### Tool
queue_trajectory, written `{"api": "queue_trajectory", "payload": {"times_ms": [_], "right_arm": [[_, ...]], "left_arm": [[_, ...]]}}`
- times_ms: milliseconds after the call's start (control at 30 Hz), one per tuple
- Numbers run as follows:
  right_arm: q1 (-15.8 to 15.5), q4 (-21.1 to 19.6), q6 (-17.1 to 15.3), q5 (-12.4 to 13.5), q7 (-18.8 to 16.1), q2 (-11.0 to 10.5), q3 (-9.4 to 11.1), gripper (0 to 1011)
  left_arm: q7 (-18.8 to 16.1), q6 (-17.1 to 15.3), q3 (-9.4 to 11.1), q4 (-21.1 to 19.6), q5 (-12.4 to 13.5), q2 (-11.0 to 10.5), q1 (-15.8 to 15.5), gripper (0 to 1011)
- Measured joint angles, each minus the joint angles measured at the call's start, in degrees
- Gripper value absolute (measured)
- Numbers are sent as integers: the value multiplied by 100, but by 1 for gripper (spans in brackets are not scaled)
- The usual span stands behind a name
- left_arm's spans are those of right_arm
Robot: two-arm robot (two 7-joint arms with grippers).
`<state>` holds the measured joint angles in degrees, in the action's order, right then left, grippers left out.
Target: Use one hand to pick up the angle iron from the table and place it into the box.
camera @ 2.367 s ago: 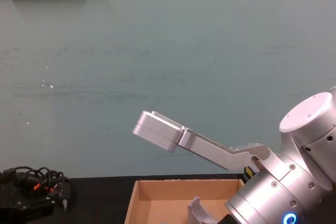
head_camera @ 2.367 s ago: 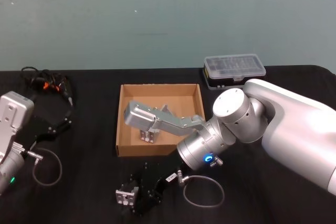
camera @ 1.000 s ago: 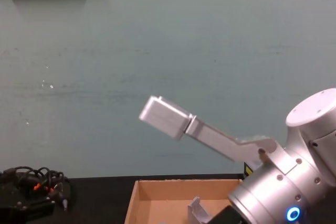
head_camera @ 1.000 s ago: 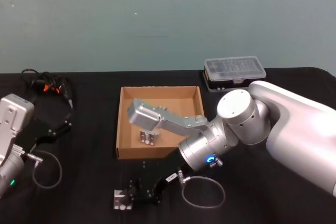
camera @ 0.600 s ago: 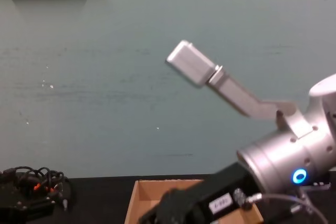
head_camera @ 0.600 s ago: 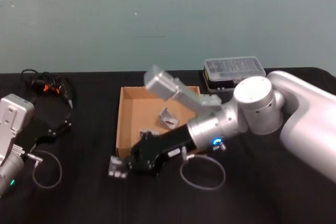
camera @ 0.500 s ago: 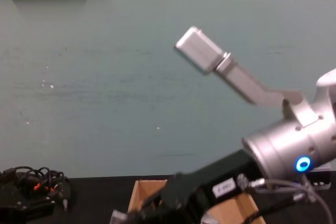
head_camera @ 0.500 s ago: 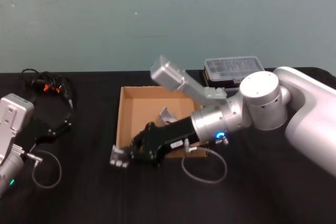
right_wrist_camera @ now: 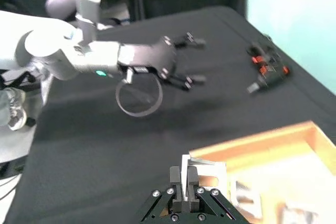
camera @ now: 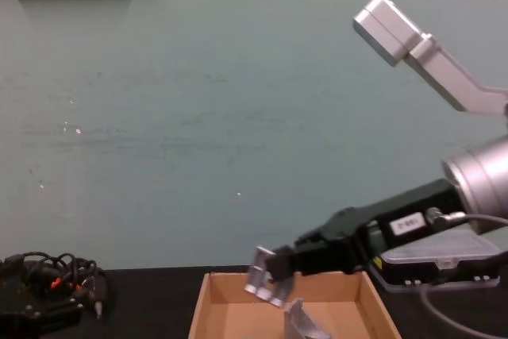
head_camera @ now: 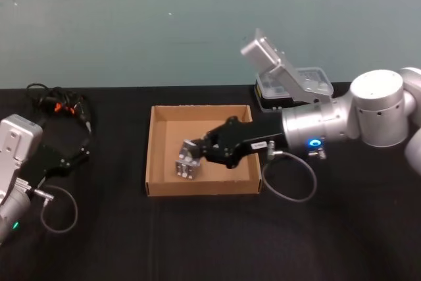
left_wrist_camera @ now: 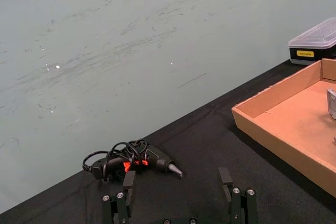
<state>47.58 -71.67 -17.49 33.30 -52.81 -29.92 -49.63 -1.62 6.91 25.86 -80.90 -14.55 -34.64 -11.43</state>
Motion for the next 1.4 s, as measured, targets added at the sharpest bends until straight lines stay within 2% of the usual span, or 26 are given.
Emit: {"api": "queue_trajectory", "payload": {"times_ms": [200, 467, 700, 1000, 1400], "right_arm": [[-52, 19, -355, 42, 156, -211, 44, 79], [-179, 91, -431, 46, 407, -286, 120, 79], [-187, 323, -469, -101, 525, -175, 95, 79], [-48, 759, -510, -423, 635, 117, 29, 79], [171, 1263, -625, -778, 426, 433, -114, 79]], "left_arm": [[0, 0, 0, 0, 0, 0, 0, 1000], [0, 0, 0, 0, 0, 0, 0, 1000], [0, 0, 0, 0, 0, 0, 0, 1000], [0, 0, 0, 0, 0, 0, 0, 1000], [0, 0, 0, 0, 0, 0, 0, 1000]]}}
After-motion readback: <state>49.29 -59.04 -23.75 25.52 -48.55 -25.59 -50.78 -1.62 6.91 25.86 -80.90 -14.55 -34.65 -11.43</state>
